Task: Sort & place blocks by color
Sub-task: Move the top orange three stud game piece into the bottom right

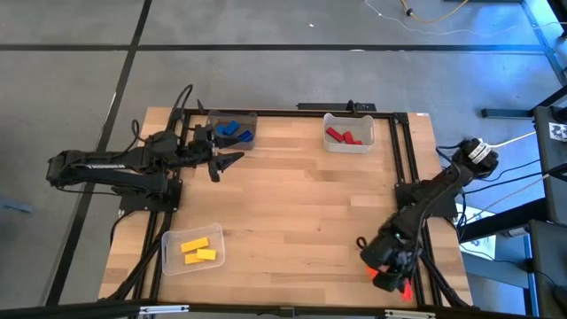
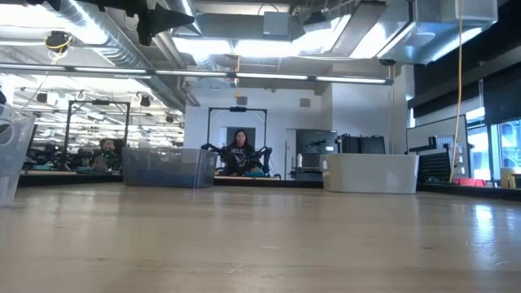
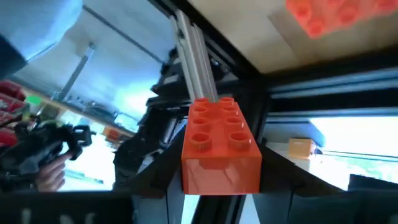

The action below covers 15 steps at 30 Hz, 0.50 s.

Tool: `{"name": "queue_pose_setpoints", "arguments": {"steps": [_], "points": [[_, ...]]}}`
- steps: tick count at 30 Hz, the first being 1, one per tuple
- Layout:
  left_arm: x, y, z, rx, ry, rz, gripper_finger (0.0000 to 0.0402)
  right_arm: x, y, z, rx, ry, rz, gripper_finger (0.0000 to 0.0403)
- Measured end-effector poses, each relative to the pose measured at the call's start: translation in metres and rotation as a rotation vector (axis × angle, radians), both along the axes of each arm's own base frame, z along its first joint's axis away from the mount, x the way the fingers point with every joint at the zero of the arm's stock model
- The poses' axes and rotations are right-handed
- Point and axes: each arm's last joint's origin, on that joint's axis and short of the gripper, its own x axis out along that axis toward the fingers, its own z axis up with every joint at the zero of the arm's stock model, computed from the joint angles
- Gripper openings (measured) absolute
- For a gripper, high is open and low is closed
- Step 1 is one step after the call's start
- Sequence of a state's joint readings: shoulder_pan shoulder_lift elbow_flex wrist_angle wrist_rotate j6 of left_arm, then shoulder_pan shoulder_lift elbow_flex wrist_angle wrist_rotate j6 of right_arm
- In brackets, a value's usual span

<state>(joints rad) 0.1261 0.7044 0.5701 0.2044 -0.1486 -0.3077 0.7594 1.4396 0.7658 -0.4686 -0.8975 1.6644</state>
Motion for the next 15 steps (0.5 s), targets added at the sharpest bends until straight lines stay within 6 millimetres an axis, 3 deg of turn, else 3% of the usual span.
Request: {"name": "queue_pose_setpoints", "arguments": {"steps": [6,15], "points": [[0.0,0.0,0.0,0.003,0.001,0.0,0.0262,0.022,-0.018,-0.014,0.029,0.005,-0.032,0.0135],[0.0,0.0,0.0,0.022,0.007,0.002,0.0262,0.036,-0.034,-0.052,0.006,0.053,0.011,0.0135]]}}
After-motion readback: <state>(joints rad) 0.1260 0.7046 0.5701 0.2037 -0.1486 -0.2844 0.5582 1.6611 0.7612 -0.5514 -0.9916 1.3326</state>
